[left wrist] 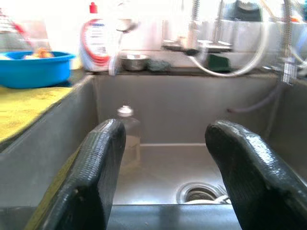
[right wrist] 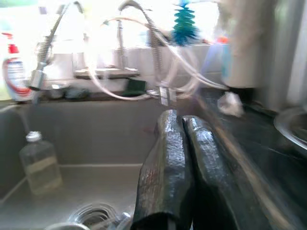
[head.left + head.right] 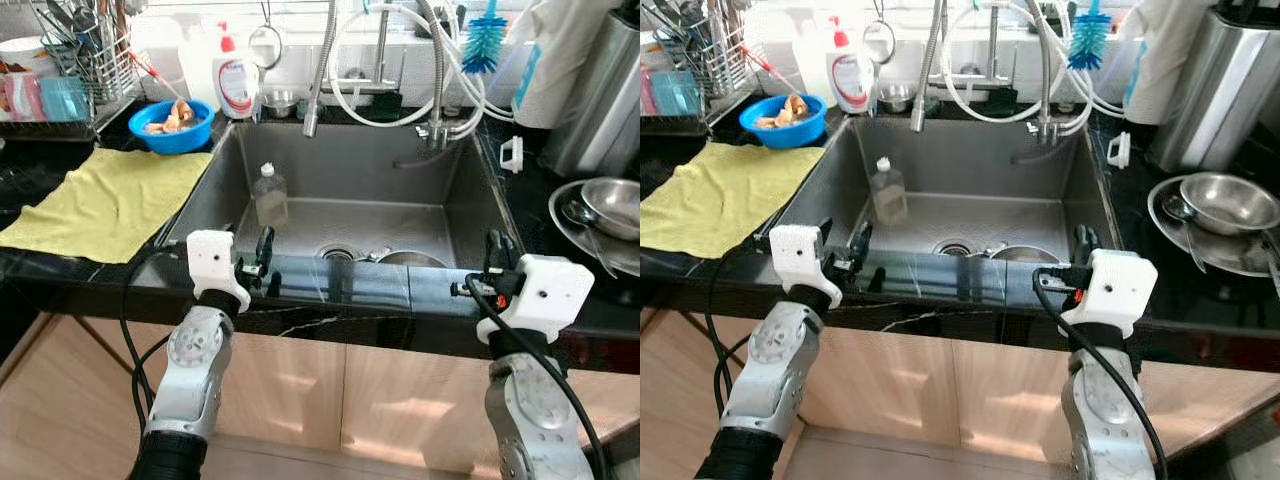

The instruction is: Kitchen organization

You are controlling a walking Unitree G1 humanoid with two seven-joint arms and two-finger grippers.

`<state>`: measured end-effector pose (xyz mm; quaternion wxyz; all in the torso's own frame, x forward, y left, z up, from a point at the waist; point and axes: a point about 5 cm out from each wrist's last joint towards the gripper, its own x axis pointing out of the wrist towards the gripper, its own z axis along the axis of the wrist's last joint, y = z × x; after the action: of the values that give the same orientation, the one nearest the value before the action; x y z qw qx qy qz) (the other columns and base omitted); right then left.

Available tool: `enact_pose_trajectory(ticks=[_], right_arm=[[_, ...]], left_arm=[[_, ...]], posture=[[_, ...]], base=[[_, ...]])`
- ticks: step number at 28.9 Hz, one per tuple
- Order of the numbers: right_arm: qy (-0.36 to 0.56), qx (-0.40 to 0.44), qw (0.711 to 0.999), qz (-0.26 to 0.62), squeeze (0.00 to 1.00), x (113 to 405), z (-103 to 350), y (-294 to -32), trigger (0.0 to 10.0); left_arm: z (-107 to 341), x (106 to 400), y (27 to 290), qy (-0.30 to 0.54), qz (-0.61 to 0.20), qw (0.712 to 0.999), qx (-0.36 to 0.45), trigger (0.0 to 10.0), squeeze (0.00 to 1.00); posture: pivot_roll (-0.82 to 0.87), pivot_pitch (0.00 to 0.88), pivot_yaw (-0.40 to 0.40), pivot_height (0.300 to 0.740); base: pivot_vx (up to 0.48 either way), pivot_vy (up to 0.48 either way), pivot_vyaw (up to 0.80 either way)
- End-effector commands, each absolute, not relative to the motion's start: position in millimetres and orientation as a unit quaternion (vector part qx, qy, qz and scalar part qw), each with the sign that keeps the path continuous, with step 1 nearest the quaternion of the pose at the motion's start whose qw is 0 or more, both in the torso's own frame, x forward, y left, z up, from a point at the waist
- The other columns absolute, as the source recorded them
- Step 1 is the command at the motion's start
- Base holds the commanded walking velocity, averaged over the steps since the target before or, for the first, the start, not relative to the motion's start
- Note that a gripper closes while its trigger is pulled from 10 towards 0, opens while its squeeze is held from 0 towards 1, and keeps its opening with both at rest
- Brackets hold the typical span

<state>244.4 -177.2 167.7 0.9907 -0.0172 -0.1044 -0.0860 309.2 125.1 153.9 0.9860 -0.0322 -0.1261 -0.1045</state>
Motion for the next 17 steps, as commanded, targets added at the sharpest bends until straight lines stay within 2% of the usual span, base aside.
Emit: enact_pose_trajectory(ticks=[1, 8, 17], right_arm=[[-0.119, -0.010, 0.990, -0.073, 0.00, 244.9, 173.4, -169.0, 10.0], [-0.117, -0.009, 0.990, -0.074, 0.00, 243.5, 172.1, -168.3, 10.0], [-0.116, -0.009, 0.990, -0.075, 0.00, 243.4, 171.9, -168.0, 10.0]], left_arm=[[154.8, 308.6, 135.5, -0.125, -0.091, 0.988, -0.026, 10.0, 0.00], [154.1, 307.6, 136.8, -0.124, -0.091, 0.988, -0.026, 10.0, 0.00], [153.9, 307.5, 137.1, -0.123, -0.091, 0.988, -0.027, 10.0, 0.00]], posture=[[-0.16, 0.000, 0.052, 0.740], [-0.16, 0.000, 0.054, 0.740], [-0.16, 0.000, 0.054, 0.740]], base=[[0.266, 0.000, 0.00], [0.264, 0.000, 0.00], [0.000, 0.000, 0.00]])
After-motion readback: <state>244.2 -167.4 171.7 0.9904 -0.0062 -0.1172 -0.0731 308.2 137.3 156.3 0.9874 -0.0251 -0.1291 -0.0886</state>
